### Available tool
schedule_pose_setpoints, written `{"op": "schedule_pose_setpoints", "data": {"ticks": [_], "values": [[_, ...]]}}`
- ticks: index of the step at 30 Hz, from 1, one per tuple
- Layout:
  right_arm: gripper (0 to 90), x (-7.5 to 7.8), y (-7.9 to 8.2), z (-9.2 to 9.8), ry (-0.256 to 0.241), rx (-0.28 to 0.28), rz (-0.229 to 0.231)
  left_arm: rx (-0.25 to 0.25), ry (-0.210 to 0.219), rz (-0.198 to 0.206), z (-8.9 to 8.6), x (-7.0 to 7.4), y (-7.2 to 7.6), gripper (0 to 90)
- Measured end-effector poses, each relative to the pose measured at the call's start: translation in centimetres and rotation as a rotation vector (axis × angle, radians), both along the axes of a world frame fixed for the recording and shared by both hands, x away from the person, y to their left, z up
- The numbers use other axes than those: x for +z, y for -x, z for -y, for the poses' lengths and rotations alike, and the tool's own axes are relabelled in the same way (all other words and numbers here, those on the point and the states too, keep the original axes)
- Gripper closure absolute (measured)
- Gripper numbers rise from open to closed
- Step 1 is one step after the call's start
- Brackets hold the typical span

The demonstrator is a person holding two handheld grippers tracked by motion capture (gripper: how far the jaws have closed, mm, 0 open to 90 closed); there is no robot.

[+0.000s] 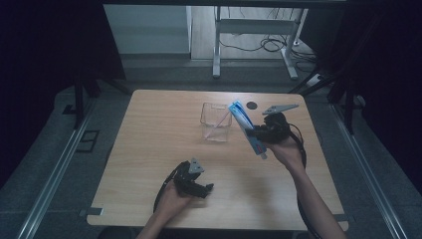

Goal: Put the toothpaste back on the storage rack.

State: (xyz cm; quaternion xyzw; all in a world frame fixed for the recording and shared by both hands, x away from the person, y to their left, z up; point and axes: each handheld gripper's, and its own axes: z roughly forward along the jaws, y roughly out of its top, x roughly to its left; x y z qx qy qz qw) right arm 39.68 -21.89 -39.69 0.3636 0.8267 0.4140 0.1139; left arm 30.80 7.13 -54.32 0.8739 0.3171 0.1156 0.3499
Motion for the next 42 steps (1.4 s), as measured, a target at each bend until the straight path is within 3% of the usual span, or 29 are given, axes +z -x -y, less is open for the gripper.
{"op": "schedule_pose_setpoints", "data": {"ticks": [25, 42], "values": [[72.8, 1.9, -1.9, -2.8, -0.051, 0.013, 0.086, -0.001, 0.002, 0.000, 0.0, 0.0, 0.0, 11.0], [72.8, 1.8, -3.5, -4.7, -0.070, -0.001, 0.123, -0.001, 0.000, 0.001, 0.0, 0.0, 0.0, 11.1]]}}
